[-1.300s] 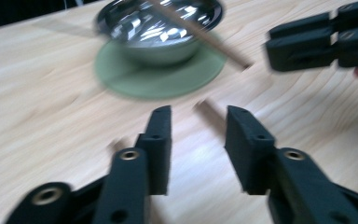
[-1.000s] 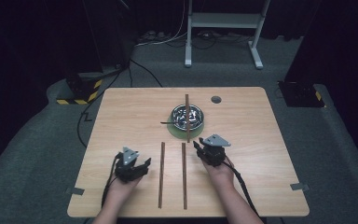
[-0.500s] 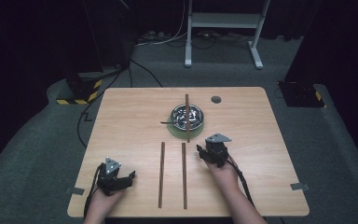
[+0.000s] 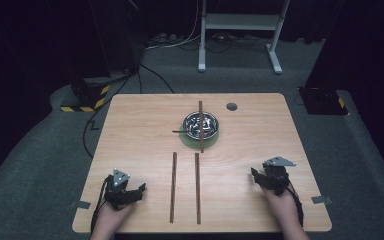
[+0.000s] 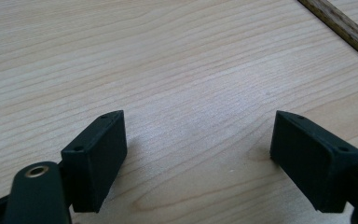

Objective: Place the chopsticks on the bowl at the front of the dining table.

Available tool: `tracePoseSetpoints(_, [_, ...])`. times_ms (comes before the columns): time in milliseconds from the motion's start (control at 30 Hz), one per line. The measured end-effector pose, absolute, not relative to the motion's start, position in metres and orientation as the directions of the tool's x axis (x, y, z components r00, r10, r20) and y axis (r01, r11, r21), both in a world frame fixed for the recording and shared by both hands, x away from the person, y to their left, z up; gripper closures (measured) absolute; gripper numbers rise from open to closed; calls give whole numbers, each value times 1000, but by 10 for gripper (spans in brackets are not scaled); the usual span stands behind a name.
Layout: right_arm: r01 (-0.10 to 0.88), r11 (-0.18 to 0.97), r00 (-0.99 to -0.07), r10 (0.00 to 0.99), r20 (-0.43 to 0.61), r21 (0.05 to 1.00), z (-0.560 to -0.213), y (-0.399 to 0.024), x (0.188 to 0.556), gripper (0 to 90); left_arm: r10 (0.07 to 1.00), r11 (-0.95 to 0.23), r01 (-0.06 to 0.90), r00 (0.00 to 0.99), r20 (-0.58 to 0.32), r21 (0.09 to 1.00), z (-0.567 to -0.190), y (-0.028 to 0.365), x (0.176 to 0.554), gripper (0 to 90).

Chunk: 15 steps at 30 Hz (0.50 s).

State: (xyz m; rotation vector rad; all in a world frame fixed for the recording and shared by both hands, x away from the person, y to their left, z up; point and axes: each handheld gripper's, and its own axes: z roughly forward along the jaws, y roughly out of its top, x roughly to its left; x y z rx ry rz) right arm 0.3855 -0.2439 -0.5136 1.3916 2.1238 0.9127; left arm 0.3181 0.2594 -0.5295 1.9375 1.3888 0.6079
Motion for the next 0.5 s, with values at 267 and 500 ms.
tracePoseSetpoints(267, [620,284,-413,911,-3,731,-522,-275,372,388,949,-207,635,316,-6,745,-529,259,318,191])
tracePoseSetpoints(500, [622,276,-393,919,-12,733,-522,-273,373,393,950,-204,635,312,-6,745,-529,259,318,197])
